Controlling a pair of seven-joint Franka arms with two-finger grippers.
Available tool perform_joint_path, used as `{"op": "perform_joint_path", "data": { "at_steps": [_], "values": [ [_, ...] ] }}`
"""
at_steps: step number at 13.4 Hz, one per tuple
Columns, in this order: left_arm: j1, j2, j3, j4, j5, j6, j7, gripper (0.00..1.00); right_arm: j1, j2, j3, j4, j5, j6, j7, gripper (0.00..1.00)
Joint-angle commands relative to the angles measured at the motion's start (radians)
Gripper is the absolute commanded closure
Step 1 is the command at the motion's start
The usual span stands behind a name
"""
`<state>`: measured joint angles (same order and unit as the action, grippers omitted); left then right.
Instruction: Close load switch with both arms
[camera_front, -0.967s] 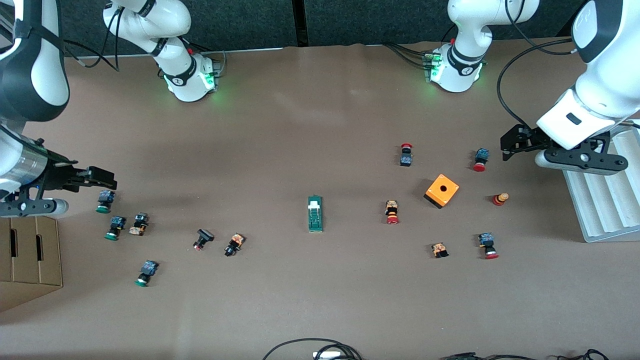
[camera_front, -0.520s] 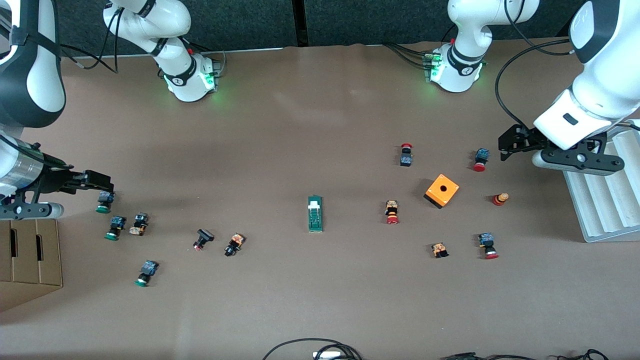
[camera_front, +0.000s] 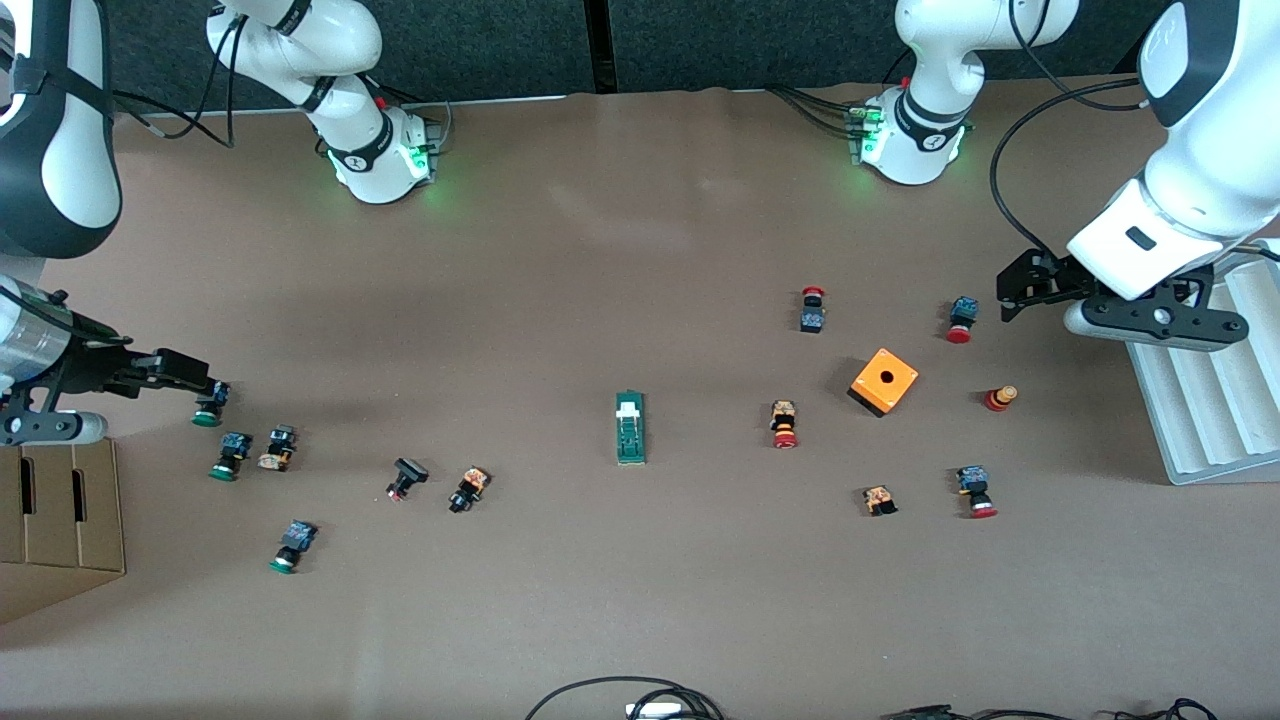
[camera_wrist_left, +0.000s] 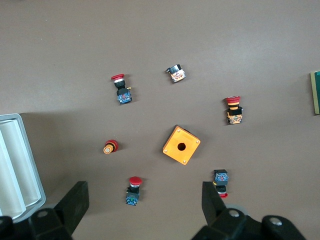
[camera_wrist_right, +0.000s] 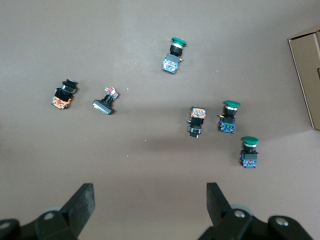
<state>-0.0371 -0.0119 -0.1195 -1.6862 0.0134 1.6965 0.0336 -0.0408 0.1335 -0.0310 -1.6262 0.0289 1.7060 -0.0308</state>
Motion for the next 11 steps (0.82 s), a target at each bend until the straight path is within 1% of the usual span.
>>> {"op": "perform_joint_path", "data": {
  "at_steps": [1,6,11],
  "values": [
    [-0.003,0.012,-0.002,0.026,0.007,-0.011,-0.003,0.0,-0.008,0.027,0.003,0.022,0.009,0.004,-0.008,0.0],
    [-0.003,0.012,-0.002,0.026,0.007,-0.011,-0.004,0.0,-0.004,0.069,0.005,0.022,0.019,0.006,-0.006,0.0],
    [-0.003,0.012,-0.002,0.026,0.007,-0.011,-0.008,0.0,-0.005,0.064,0.005,0.026,0.016,0.006,-0.006,0.0]
  ]
}}
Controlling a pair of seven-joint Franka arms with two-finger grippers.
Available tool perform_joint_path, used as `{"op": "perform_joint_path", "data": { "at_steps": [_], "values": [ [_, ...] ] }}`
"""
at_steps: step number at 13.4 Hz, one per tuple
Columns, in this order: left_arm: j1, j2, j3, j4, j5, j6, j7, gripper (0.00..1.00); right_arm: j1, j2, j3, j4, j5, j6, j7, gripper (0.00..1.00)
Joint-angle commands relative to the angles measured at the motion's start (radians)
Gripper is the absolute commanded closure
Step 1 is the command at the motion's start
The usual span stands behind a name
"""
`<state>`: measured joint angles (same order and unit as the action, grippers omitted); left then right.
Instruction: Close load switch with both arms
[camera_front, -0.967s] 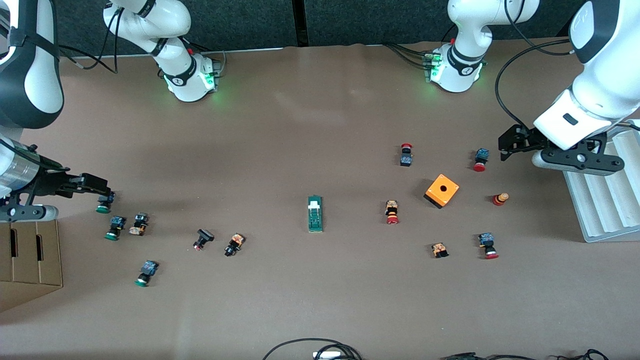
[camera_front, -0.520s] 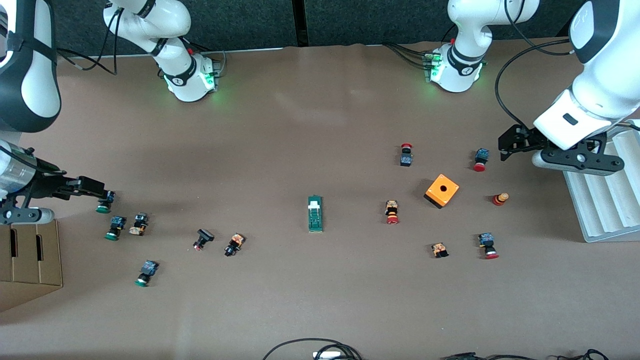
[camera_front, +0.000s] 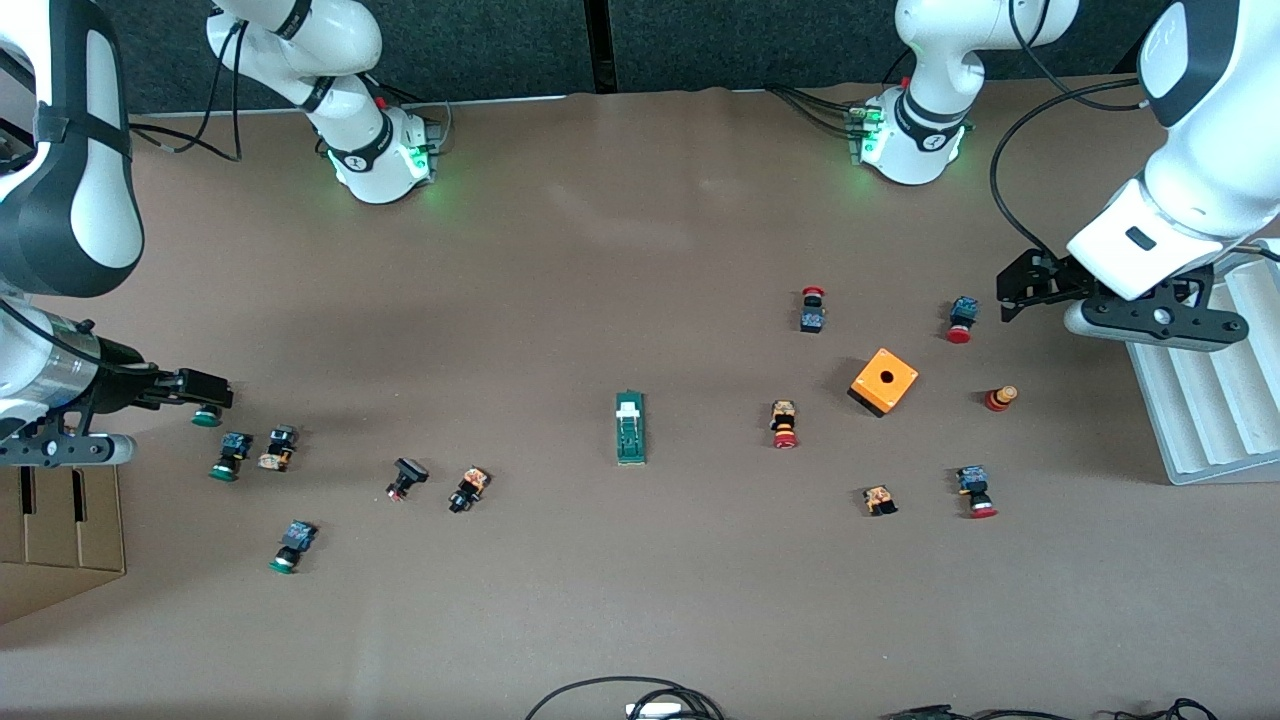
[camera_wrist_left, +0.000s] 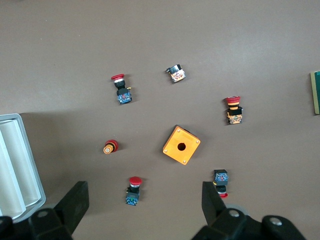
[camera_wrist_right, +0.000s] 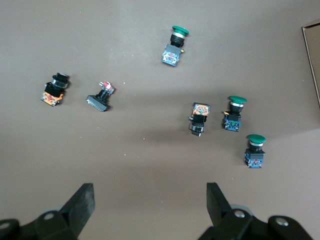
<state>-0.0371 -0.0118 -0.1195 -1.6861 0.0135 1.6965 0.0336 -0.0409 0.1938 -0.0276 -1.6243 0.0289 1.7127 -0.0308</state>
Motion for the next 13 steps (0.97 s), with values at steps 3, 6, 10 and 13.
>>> {"op": "perform_joint_path", "data": {
  "at_steps": [3,6,10,13],
  "values": [
    [-0.003,0.012,-0.002,0.026,0.006,-0.011,-0.011,0.0,0.003,0.012,0.003,0.027,0.017,-0.007,-0.006,0.0],
    [-0.003,0.012,-0.002,0.026,0.006,-0.011,-0.012,0.0,-0.002,0.012,0.003,0.031,0.017,-0.007,-0.008,0.0],
    [-0.003,0.012,-0.002,0.026,0.005,-0.009,-0.012,0.0,0.0,0.022,0.003,0.031,0.016,0.011,-0.006,0.0],
    [-0.003,0.012,-0.002,0.028,0.005,-0.009,-0.012,0.0,-0.004,0.042,0.003,0.031,0.016,0.045,-0.001,0.0]
  ]
}}
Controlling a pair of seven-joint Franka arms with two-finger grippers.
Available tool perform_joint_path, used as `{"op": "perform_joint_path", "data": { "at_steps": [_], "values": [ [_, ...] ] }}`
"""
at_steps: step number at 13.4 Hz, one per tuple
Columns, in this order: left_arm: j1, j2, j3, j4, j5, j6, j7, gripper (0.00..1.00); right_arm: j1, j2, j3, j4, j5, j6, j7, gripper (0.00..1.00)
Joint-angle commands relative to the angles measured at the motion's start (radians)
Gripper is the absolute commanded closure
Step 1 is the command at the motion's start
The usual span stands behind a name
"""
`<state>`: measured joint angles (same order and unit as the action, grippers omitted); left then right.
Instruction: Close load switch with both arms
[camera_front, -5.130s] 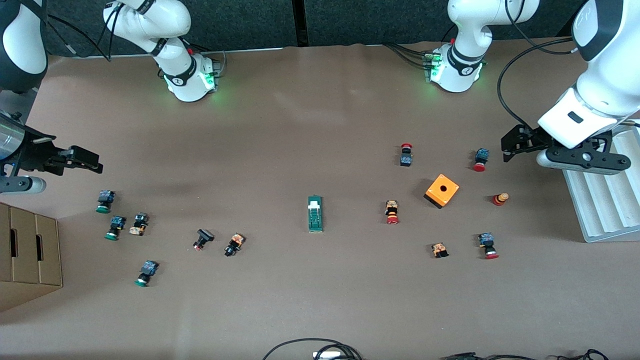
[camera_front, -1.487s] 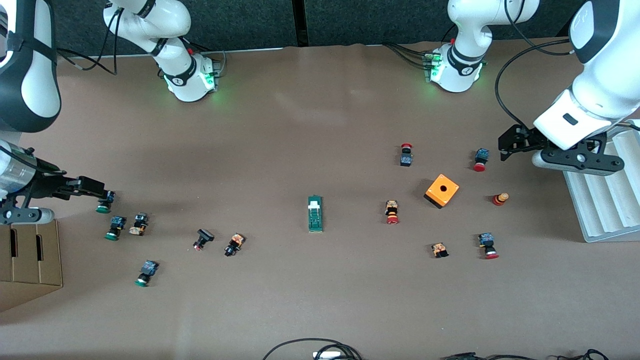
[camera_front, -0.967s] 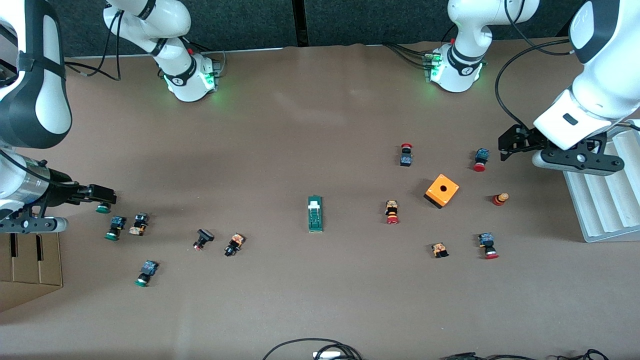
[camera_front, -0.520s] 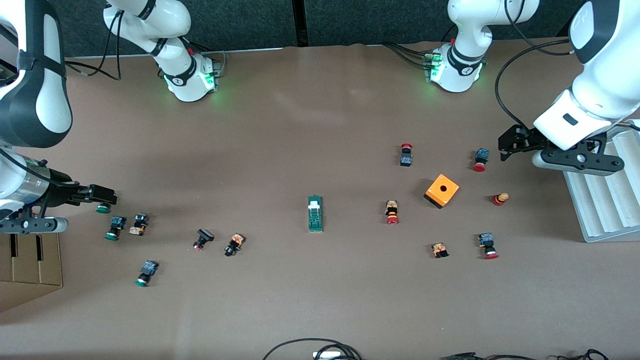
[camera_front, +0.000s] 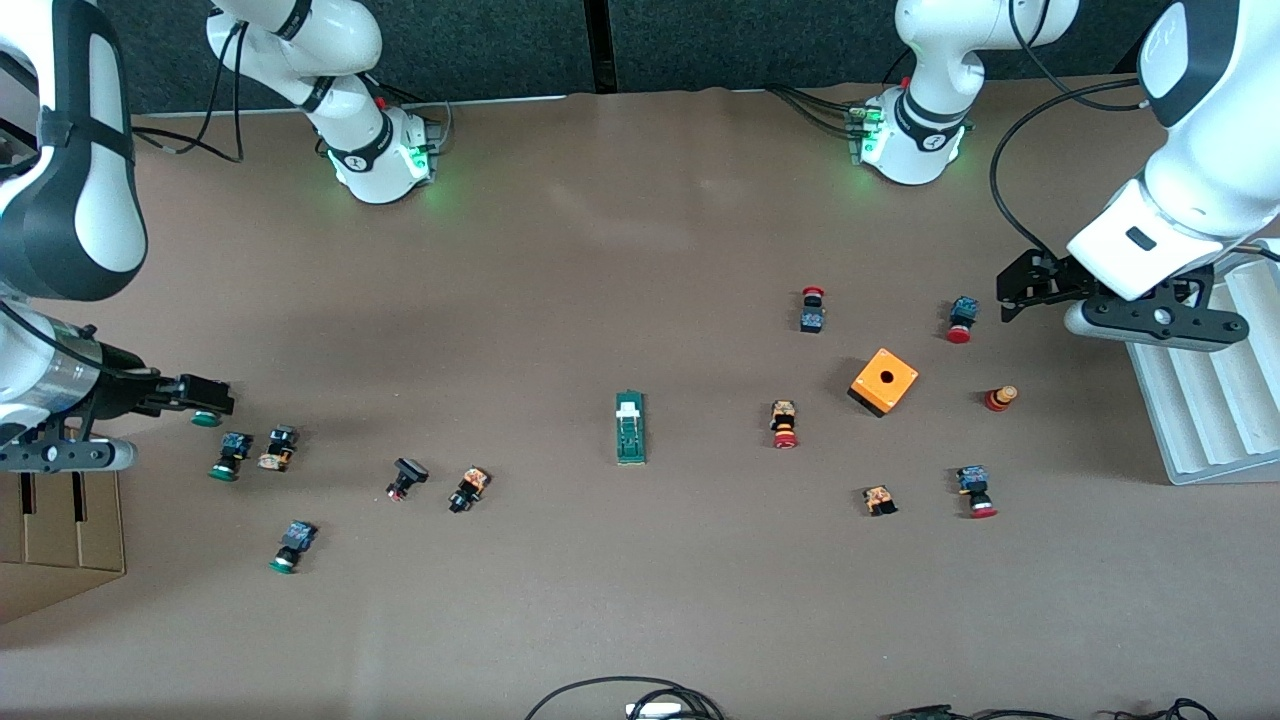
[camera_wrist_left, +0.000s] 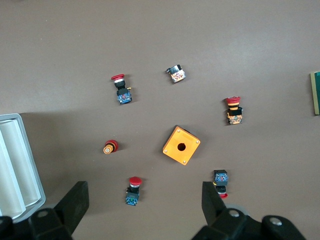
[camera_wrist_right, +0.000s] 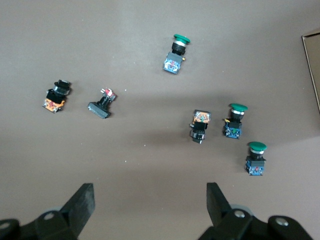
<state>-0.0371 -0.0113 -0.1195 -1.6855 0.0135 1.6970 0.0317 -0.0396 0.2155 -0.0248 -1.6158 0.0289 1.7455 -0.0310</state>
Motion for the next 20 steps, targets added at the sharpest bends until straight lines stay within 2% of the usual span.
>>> {"op": "perform_joint_path", "data": {
  "at_steps": [1,17,20],
  "values": [
    [-0.003,0.011,-0.002,0.026,0.005,-0.01,-0.012,0.0,-0.005,0.021,0.0,0.022,0.011,0.012,-0.001,0.0],
    [-0.006,0.007,-0.012,0.021,0.003,-0.016,-0.134,0.0,-0.006,0.081,-0.001,0.022,0.014,0.023,0.002,0.0],
    [-0.007,0.011,-0.045,0.024,0.002,-0.007,-0.235,0.0,-0.002,0.085,-0.001,0.022,0.014,0.022,0.002,0.0]
  ]
}}
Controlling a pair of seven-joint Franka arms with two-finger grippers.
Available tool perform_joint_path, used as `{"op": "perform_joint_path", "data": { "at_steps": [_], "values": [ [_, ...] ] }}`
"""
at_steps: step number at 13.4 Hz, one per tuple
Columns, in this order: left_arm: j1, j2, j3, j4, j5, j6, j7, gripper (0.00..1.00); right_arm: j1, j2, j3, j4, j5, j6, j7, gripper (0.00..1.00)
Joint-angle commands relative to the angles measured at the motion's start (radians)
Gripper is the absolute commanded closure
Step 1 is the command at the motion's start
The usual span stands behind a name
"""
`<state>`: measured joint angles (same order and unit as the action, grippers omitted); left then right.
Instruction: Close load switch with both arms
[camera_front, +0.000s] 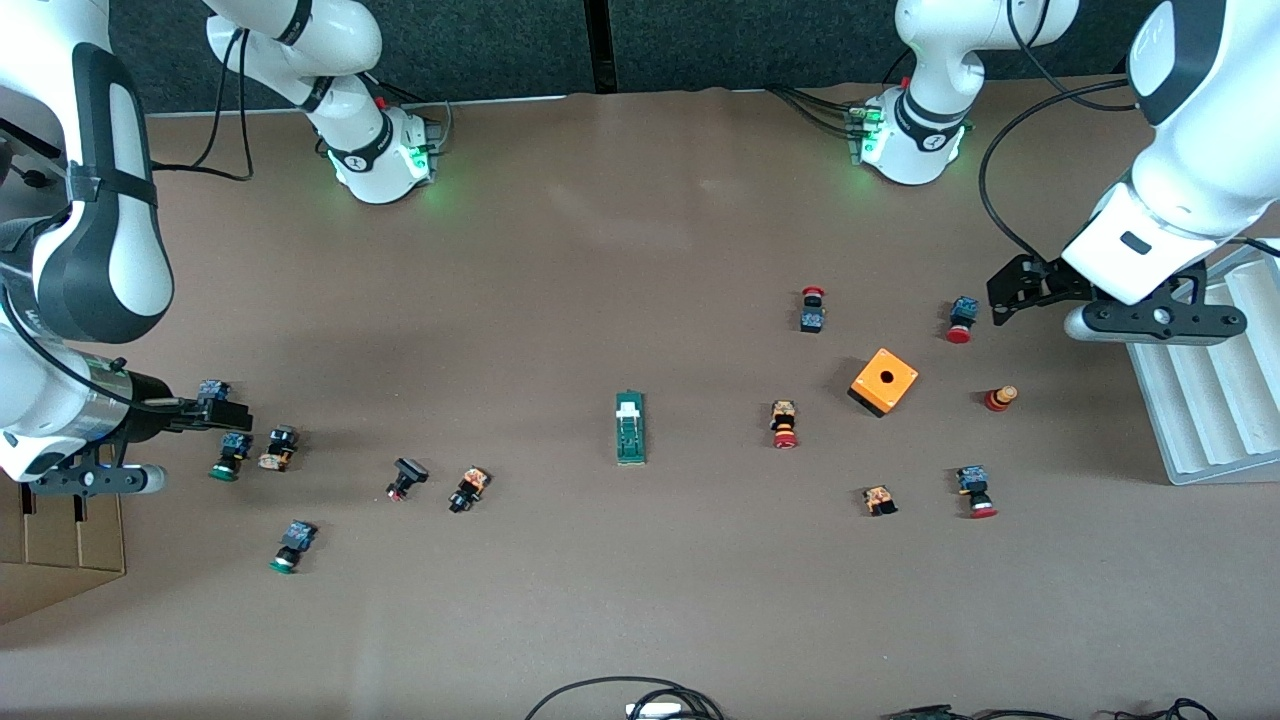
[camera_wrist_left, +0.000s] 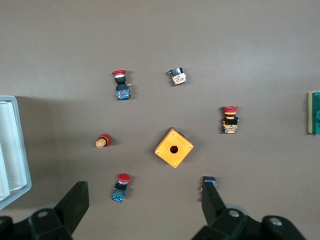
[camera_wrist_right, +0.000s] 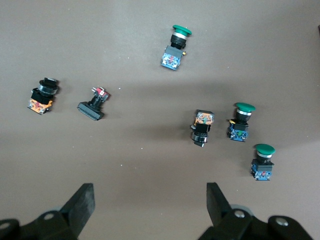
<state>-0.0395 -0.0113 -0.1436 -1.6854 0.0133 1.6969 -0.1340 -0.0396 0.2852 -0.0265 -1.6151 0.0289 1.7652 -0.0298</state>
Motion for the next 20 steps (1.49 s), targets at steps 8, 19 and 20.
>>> {"op": "perform_joint_path", "data": {
  "at_steps": [8,19,20],
  "values": [
    [-0.002,0.056,-0.044,0.02,0.008,0.036,-0.085,0.0,-0.005,0.014,0.002,0.021,0.014,-0.001,-0.002,0.0],
    [-0.075,0.089,-0.076,0.012,0.013,0.173,-0.324,0.0,-0.006,0.017,0.0,0.021,0.014,-0.003,-0.005,0.0],
    [-0.101,0.097,-0.076,0.013,0.023,0.194,-0.375,0.0,-0.006,0.017,0.0,0.021,0.014,-0.003,-0.005,0.0]
  ]
}}
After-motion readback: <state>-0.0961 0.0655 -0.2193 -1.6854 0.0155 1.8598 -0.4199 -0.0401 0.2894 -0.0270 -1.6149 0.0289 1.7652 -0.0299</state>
